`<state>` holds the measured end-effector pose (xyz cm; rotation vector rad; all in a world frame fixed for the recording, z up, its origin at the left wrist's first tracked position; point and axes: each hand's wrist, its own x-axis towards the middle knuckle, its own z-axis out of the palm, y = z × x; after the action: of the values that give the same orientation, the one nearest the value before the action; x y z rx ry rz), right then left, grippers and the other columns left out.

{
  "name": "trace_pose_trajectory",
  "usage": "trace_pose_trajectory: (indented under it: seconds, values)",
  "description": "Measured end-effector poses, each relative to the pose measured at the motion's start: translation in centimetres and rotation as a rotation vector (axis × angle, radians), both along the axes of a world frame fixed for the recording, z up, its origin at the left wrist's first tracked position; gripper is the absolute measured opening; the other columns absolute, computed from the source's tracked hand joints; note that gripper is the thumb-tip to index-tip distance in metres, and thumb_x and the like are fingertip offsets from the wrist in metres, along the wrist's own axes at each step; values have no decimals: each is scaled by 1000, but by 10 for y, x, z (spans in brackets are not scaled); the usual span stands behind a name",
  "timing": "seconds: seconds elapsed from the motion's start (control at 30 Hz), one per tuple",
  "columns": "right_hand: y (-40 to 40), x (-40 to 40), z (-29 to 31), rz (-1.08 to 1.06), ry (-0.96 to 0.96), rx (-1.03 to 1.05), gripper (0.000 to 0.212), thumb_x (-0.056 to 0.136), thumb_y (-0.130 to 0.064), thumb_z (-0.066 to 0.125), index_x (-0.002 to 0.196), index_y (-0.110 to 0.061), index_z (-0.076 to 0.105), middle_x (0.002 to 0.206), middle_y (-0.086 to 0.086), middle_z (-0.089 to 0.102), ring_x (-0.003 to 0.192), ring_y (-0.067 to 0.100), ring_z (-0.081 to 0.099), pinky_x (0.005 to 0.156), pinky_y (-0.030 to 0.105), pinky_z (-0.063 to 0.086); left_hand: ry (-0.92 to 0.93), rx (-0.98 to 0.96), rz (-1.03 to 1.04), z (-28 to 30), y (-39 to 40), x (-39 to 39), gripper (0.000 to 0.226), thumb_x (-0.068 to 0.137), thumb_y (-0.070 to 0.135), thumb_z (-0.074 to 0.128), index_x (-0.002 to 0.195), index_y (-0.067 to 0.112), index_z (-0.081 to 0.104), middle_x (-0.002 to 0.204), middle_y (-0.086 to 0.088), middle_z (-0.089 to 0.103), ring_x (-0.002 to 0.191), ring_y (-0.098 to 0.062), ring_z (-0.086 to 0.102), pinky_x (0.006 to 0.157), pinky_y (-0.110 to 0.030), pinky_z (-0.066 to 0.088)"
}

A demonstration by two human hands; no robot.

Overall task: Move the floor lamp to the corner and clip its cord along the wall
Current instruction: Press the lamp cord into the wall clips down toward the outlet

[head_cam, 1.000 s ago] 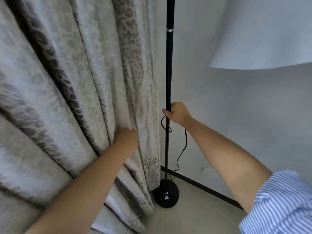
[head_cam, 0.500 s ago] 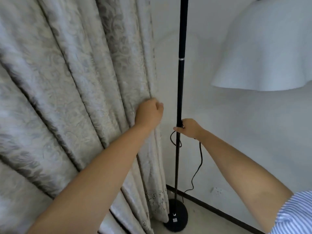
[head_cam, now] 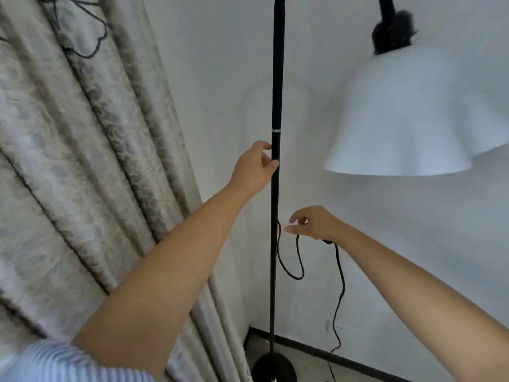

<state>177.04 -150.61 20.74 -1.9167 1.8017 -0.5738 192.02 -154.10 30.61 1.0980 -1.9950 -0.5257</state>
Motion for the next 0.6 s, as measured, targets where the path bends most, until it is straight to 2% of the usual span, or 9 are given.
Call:
trace_pose_trajectory:
  seconds: [0.07, 0.1, 0.17, 0.23, 0.3, 0.37, 0.47, 0.53, 0.6]
  values:
    - [7, -7, -1, -23, -23, -39, 35, 88, -34, 56, 112, -10, 62, 102, 11, 61, 85, 16, 51, 72, 19, 38, 60, 9, -8, -2, -2, -10, 29, 95, 15, 51, 121, 3, 48, 91, 0, 52, 85, -15, 50, 74, -23, 41]
    - [9, -10, -1, -32, -21, -47, 33, 90, -33, 54, 111, -9, 63, 107, 13, 64, 87, 19, 54, 75, 21, 38, 108, 18, 20, -2, -4, -15, 26, 96, 14, 48, 119, 1, 48, 87, 1, 52, 82, -15, 50, 67, -20, 42]
    - [16, -16, -1, -65, -4, -48, 32, 92, -32, 50, 107, -7, 65, 109, 15, 66, 80, 19, 58, 68, 18, 41, 247, 69, 96, -3, -8, -28, 22, 100, 13, 37, 114, -2, 46, 76, 1, 48, 69, -15, 48, 51, -17, 36]
    - [22, -21, -1, -109, -14, -50, 34, 92, -33, 48, 104, -5, 65, 104, 15, 67, 57, 8, 50, 51, 13, 38, 400, 106, 153, -8, -7, -41, 16, 102, 15, 30, 103, 4, 42, 66, 4, 39, 55, -9, 40, 46, -18, 31]
    - [31, -23, -1, -147, -36, -47, 35, 92, -33, 49, 101, -4, 65, 96, 15, 67, 49, 3, 44, 44, 11, 37, 481, 44, 230, -12, -4, -51, 19, 102, 19, 32, 86, 10, 38, 60, 7, 36, 50, -5, 36, 43, -16, 30]
    - [40, -23, 0, -160, -54, -48, 33, 92, -32, 49, 99, -4, 66, 95, 17, 67, 46, 5, 43, 43, 13, 38, 516, -21, 302, -11, -5, -54, 32, 100, 25, 39, 69, 17, 38, 55, 10, 36, 47, -1, 36, 38, -10, 33]
    - [54, -25, 5, -182, -78, -64, 31, 92, -31, 50, 97, -5, 66, 94, 19, 67, 44, 8, 42, 46, 19, 38, 537, -28, 312, -8, -15, -49, 44, 99, 26, 43, 56, 26, 30, 53, 10, 36, 46, 0, 35, 39, -1, 37]
    - [59, -29, 8, -200, -105, -68, 30, 92, -31, 49, 92, -7, 66, 81, 12, 62, 45, 10, 43, 49, 24, 39, 523, -19, 301, -7, -22, -45, 46, 99, 25, 42, 55, 27, 28, 53, 9, 35, 46, -1, 34, 39, 0, 36]
    - [64, -32, 10, -233, -149, -56, 28, 91, -34, 50, 76, -14, 63, 67, 3, 53, 44, 9, 43, 46, 20, 38, 538, -18, 271, -9, -28, -43, 48, 99, 25, 43, 53, 25, 29, 52, 8, 34, 46, -2, 34, 37, 0, 35]
